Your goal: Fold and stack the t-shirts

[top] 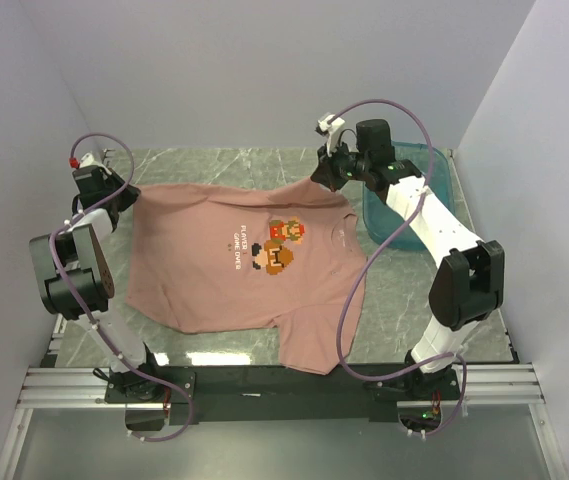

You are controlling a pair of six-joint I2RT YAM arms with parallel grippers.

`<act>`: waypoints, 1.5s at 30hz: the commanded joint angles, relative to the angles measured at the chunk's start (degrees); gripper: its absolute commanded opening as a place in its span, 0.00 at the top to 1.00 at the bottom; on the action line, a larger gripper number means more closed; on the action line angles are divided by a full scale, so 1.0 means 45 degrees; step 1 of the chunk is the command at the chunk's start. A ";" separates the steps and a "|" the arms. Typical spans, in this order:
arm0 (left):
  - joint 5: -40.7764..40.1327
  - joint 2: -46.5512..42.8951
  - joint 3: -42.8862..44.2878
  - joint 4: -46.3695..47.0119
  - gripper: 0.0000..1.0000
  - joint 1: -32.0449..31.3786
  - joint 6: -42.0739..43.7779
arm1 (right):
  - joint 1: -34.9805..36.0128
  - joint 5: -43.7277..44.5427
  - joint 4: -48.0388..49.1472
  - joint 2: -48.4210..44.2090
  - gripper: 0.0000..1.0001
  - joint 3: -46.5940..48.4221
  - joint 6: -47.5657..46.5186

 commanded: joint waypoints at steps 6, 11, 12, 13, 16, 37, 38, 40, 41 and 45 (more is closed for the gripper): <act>0.0405 0.0855 0.1063 0.0252 0.99 0.0136 0.0352 | 0.0078 -0.0220 0.0559 -0.0741 1.00 -0.0313 0.0207; 0.0464 0.1227 0.1395 0.0193 0.99 0.0155 0.0372 | 0.0078 -0.0084 0.0579 -0.0819 1.00 -0.0392 0.0188; 0.0483 0.1266 0.1531 0.0154 0.99 0.0156 0.0391 | 0.0097 -0.0122 0.0598 -0.0839 1.00 -0.0449 0.0187; 0.0503 0.1305 0.1591 0.0135 0.99 0.0194 0.0411 | 0.0078 -0.0084 0.0618 -0.0858 1.00 -0.0469 0.0168; 0.0600 0.1364 0.1708 0.0232 0.99 0.0233 0.0411 | 0.0097 -0.0025 0.0618 -0.0897 1.00 -0.0606 0.0148; 0.0796 0.2692 0.2939 -0.0237 0.98 0.0312 0.0840 | 0.0059 -0.0298 0.0989 -0.1561 1.00 -0.1544 0.0363; 0.0796 0.2712 0.2939 -0.0256 0.98 0.0312 0.0840 | 0.0059 -0.0298 0.0989 -0.1600 1.00 -0.1524 0.0363; 0.0795 0.2751 0.2939 -0.0295 0.98 0.0331 0.0860 | 0.0020 -0.0298 0.1009 -0.1639 1.00 -0.1544 0.0383; 0.0796 0.2770 0.2958 -0.0295 0.98 0.0331 0.0860 | 0.0058 -0.0318 0.0989 -0.1678 1.00 -0.1563 0.0383; 0.0737 0.2712 0.2842 -0.0237 0.98 0.0351 0.0860 | 0.0039 -0.0318 0.1086 -0.1835 1.00 -0.1738 0.0402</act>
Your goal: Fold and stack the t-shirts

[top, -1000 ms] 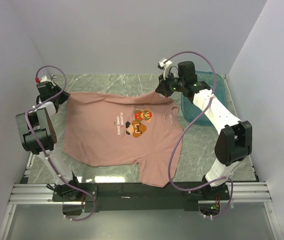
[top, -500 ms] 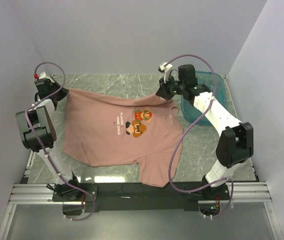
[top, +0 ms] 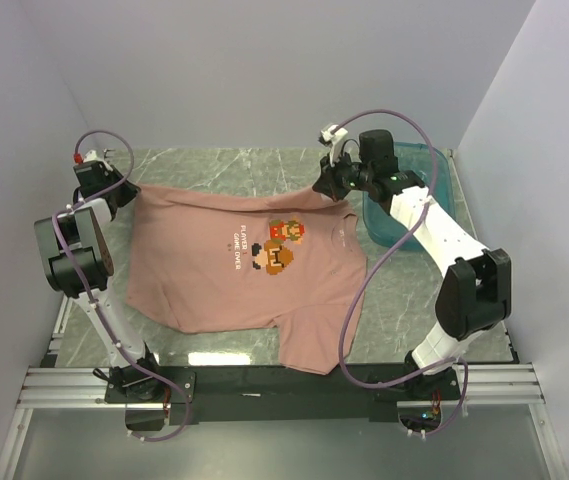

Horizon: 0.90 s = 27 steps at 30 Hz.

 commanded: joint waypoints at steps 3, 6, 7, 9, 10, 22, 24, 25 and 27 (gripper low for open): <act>0.0144 -0.0246 0.0091 0.0385 0.98 0.0147 0.0175 | 0.0010 -0.0114 0.0654 -0.1039 1.00 -0.0472 0.0087; 0.0320 -0.0461 -0.0299 0.0795 0.98 0.0283 0.0000 | -0.0010 -0.0114 0.0616 -0.1078 1.00 -0.0629 0.0047; 0.0398 -0.0578 -0.0416 0.1009 0.98 0.0303 -0.0021 | -0.0010 -0.0114 0.0596 -0.1098 1.00 -0.0648 0.0028; 0.0515 -0.0695 -0.0650 0.1167 0.97 0.0381 -0.0079 | -0.0010 -0.0133 0.0615 -0.1117 1.00 -0.0765 0.0008; 0.0554 -0.0812 -0.0729 0.1245 0.97 0.0420 -0.0079 | -0.0010 -0.0133 0.0616 -0.1156 1.00 -0.0824 0.0008; 0.0652 -0.1398 -0.1667 0.1831 0.95 0.0577 -0.0177 | -0.0108 -0.0172 0.0596 -0.1508 1.00 -0.1429 -0.0226; 0.0672 -0.1477 -0.1804 0.1890 0.95 0.0597 -0.0197 | -0.0127 -0.0211 0.0577 -0.1547 1.00 -0.1508 -0.0246; 0.0691 -0.1535 -0.1843 0.1948 0.95 0.0616 -0.0197 | -0.0127 -0.0231 0.0557 -0.1566 1.00 -0.1527 -0.0265; 0.0692 -0.1594 -0.1960 0.1968 0.95 0.0616 -0.0177 | -0.0146 -0.0270 0.0557 -0.1625 1.00 -0.1566 -0.0304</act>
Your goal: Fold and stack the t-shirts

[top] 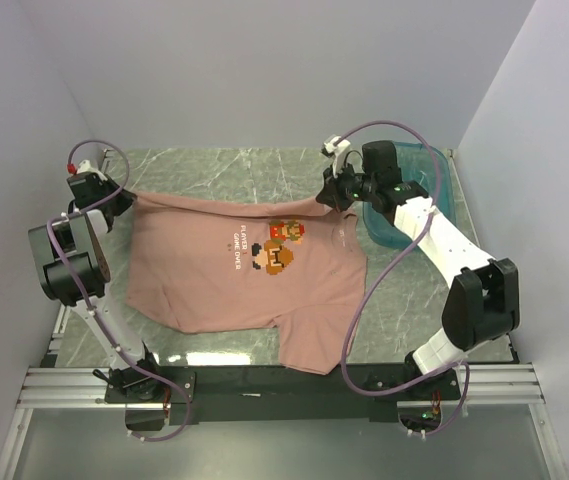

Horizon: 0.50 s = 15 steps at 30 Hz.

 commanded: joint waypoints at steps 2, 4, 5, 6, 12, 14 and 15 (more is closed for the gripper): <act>0.0245 -0.0779 -0.0289 0.0793 0.95 0.0121 -0.0099 | -0.0083 -0.0246 0.0392 -0.0746 1.00 -0.0201 -0.0212; 0.0225 -0.0818 -0.0368 0.0793 0.95 0.0121 -0.0060 | -0.0083 -0.0285 0.0392 -0.0766 1.00 -0.0241 -0.0212; 0.0206 -0.0818 -0.0407 0.0793 0.95 0.0121 -0.0060 | -0.0083 -0.0304 0.0373 -0.0824 1.00 -0.0299 -0.0212; 0.0186 -0.0837 -0.0446 0.0774 0.95 0.0121 -0.0022 | -0.0083 -0.0305 0.0392 -0.0844 1.00 -0.0338 -0.0231; 0.0147 -0.0837 -0.0622 0.0793 0.94 0.0121 -0.0002 | -0.0142 -0.0343 0.0372 -0.1000 1.00 -0.0553 -0.0251; 0.0186 -0.0915 -0.0700 0.0812 0.94 0.0140 -0.0002 | -0.0142 -0.0344 0.0372 -0.1019 1.00 -0.0612 -0.0251; 0.0186 -0.0954 -0.0720 0.0871 0.93 0.0140 -0.0002 | -0.0161 -0.0363 0.0353 -0.1020 1.00 -0.0612 -0.0251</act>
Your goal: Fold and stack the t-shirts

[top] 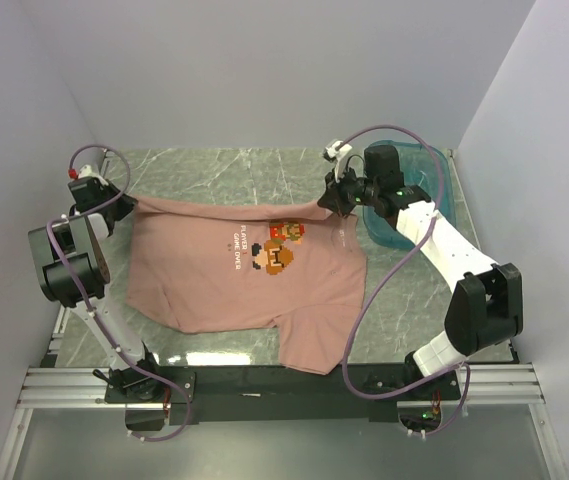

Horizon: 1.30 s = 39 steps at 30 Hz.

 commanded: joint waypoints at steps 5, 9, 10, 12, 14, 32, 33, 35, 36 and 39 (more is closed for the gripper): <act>0.0137 -0.1131 -0.0497 0.0760 0.92 0.0062 0.0047 | -0.0196 -0.0261 0.0368 -0.0597 1.00 -0.0229 -0.0110; 0.0079 -0.1385 -0.0791 0.0838 0.92 0.0063 0.0028 | -0.0293 -0.0242 0.0387 -0.0578 1.00 -0.0288 -0.0071; 0.0059 -0.1463 -0.0830 0.0838 0.92 0.0082 0.0028 | -0.0332 -0.0261 0.0387 -0.0558 1.00 -0.0288 -0.0071; 0.0021 -0.1541 -0.0928 0.0838 0.91 0.0062 0.0047 | -0.0371 -0.0261 0.0368 -0.0539 1.00 -0.0288 -0.0052; -0.0019 -0.1639 -0.1045 0.0819 0.91 0.0062 0.0086 | -0.0410 -0.0261 0.0309 -0.0480 1.00 -0.0249 -0.0052; -0.3333 -0.5074 -0.3504 0.0878 0.38 0.0082 -0.0167 | -0.0508 0.0129 0.0036 0.0574 1.00 0.0220 -0.0110; -0.3494 -0.5425 -0.3564 0.0800 0.34 0.0121 -0.0206 | -0.0508 0.0149 0.0035 0.0594 1.00 0.0220 -0.0110; -0.3632 -0.5642 -0.3643 0.0683 0.32 0.0179 -0.0284 | -0.0528 0.0149 -0.0003 0.0633 1.00 0.0220 -0.0149; -0.3632 -0.5759 -0.3643 0.0643 0.31 0.0199 -0.0362 | -0.0528 0.0130 -0.0023 0.0633 1.00 0.0220 -0.0149; -0.3593 -0.5741 -0.3526 0.0370 0.31 0.0180 -0.0441 | -0.0528 0.0110 -0.0062 0.0692 1.00 0.0220 -0.0227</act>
